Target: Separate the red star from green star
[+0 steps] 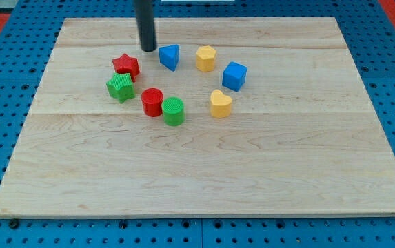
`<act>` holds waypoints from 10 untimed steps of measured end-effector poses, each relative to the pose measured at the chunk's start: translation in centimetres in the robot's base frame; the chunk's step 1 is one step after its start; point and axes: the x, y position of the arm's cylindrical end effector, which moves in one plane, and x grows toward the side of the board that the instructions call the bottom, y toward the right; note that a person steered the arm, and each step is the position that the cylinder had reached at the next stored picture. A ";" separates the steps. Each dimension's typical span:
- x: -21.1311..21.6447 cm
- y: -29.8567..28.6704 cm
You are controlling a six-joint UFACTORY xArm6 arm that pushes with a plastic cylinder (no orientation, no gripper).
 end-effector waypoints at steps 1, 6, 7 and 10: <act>1.6 -2.7; 2.9 -3.0; 2.9 -0.9; 2.0 -5.9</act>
